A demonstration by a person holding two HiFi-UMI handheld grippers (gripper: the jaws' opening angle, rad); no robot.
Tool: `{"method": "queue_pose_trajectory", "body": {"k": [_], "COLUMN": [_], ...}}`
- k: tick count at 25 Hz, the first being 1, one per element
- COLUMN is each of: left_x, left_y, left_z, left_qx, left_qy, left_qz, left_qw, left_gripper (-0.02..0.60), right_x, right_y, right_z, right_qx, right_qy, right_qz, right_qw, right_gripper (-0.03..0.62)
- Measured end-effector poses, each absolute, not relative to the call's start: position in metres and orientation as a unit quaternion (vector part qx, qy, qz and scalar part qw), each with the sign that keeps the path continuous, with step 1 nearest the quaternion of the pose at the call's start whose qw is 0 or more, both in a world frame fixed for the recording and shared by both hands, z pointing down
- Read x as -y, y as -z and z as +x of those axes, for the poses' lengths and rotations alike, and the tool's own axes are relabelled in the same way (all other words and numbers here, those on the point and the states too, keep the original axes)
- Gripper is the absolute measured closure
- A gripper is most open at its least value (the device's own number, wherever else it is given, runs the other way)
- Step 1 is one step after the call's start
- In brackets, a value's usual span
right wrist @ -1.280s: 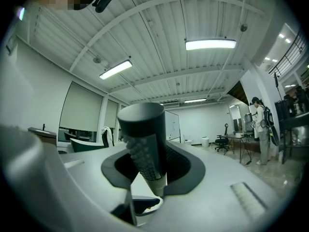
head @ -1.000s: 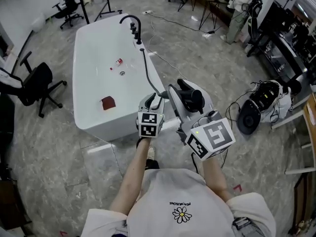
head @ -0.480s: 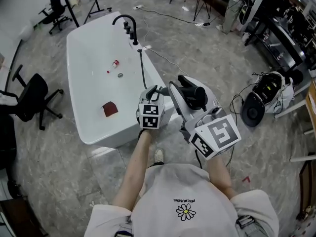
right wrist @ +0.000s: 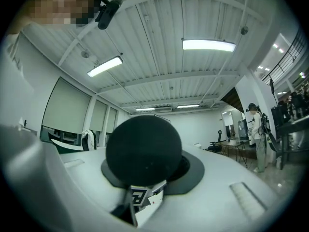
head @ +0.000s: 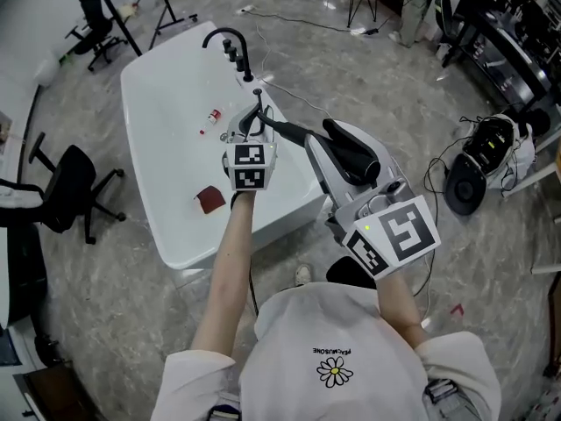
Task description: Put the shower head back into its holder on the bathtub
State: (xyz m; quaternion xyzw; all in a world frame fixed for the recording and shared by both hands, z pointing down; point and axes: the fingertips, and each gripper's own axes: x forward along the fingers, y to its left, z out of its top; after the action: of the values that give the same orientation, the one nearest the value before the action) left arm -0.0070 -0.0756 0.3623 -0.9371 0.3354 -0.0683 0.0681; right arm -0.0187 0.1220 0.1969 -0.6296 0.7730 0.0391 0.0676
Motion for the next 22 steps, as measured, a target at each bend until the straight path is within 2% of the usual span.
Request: {"method": "queue_pose_trajectory", "body": {"k": [6,10,18,22], "left_x": [0.102,0.145,0.193,0.197], "left_y": [-0.325,-0.375,-0.504,-0.537], "left_z": [0.024,0.031,0.054,0.064], "left_qx": [-0.314,-0.356,-0.388,-0.388], "left_qy": [0.035,0.068,0.163,0.187], "left_qz": [-0.942,-0.931,-0.905,-0.899], "left_qw": [0.114,0.036,-0.063,-0.083], "left_gripper": [0.512,0.543,0.517,0.514], "right_x": [-0.105,-0.093,-0.013,0.031], "right_y": [-0.167,-0.154,-0.159,-0.169], "right_z": [0.011,0.038,0.103,0.130], "right_qx": [-0.762,-0.769,-0.800,-0.817], "right_qy": [-0.057,-0.061,-0.038,-0.008], "right_qz": [-0.638,-0.627,-0.592,-0.570], "right_qw": [0.093,0.107,0.085,0.085], "right_gripper": [0.482,0.482,0.482,0.482]}}
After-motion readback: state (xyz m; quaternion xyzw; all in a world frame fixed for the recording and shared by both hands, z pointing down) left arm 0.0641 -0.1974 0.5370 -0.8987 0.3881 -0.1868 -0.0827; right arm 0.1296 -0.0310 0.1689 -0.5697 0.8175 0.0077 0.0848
